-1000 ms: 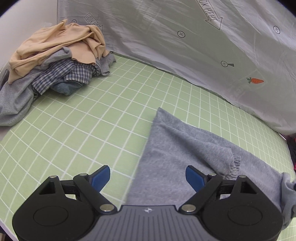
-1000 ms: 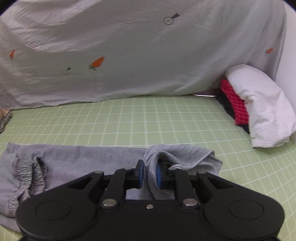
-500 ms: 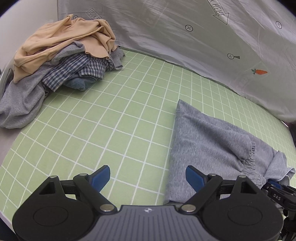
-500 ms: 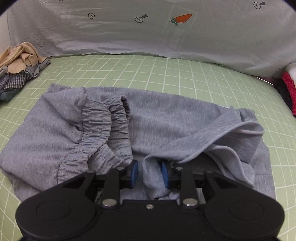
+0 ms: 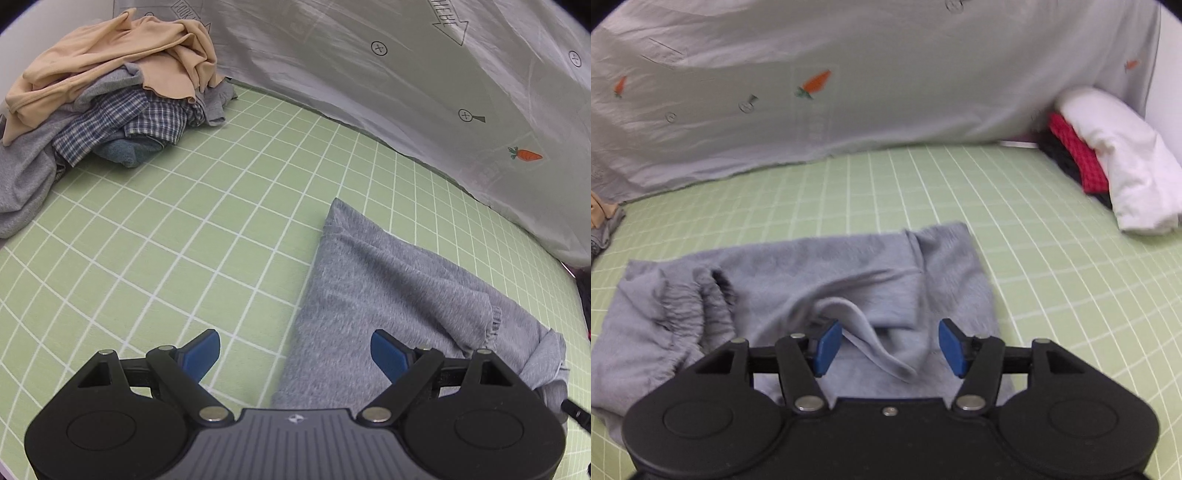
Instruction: Fold clothes
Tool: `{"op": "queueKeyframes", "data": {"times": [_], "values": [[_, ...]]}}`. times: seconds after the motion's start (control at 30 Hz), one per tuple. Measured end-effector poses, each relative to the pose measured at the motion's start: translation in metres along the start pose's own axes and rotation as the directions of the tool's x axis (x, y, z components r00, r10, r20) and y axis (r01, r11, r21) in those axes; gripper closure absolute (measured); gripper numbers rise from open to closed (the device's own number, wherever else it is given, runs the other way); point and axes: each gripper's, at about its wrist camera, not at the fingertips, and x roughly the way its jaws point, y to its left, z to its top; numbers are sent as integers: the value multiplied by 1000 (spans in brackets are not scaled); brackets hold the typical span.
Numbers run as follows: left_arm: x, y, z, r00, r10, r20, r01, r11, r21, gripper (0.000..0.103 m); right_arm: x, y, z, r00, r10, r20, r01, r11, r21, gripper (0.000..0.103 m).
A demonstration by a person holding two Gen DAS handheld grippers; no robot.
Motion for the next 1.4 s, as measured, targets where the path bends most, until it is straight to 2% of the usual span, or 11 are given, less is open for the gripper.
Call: {"op": "queueKeyframes", "data": {"times": [0.13, 0.2, 0.27, 0.37, 0.63, 0.7, 0.8, 1.0, 1.13, 1.33, 1.4], "values": [[12, -10, 8, 1000, 9, 8, -9, 1000, -6, 14, 17, -5, -8, 998, -15, -60, 11, 998, -58, 40], [20, -13, 13, 1000, 16, 8, -16, 1000, -7, 14, 28, -6, -8, 997, -25, -77, 19, 997, -76, 46], [26, -14, 19, 1000, 26, -1, -26, 1000, -5, 14, 37, -10, -1, 997, -13, -70, 9, 998, -59, 75], [31, -14, 25, 999, 39, -12, -39, 999, 3, 14, 46, -9, 18, 999, -15, -35, 13, 998, -59, 88], [44, -5, 25, 996, 73, -57, -74, 997, -9, 14, 69, 35, 75, 990, 108, 88, -94, 984, -150, 94], [45, -5, 26, 996, 72, -57, -73, 997, -8, 14, 68, 49, 85, 981, 160, 108, -141, 976, -167, 93], [48, -6, 26, 996, 69, -63, -69, 998, 0, 14, 61, 56, 87, 979, 160, 124, -141, 979, -150, 70], [55, -8, 22, 994, 55, -97, -55, 999, 2, 14, 46, 19, 63, 997, 5, 73, -5, 1000, 1, 40], [59, -12, 21, 993, 40, -110, -39, 999, 12, 14, 36, -10, 39, 1000, -25, 15, 22, 986, 165, 37], [57, -19, 19, 993, 23, -112, -16, 998, 61, 14, 40, -20, 27, 995, 89, -37, -67, 915, 398, 37], [54, -19, 19, 994, 25, -104, -18, 997, 70, 14, 40, -19, 27, 995, 80, -66, -42, 893, 447, 37]]}}
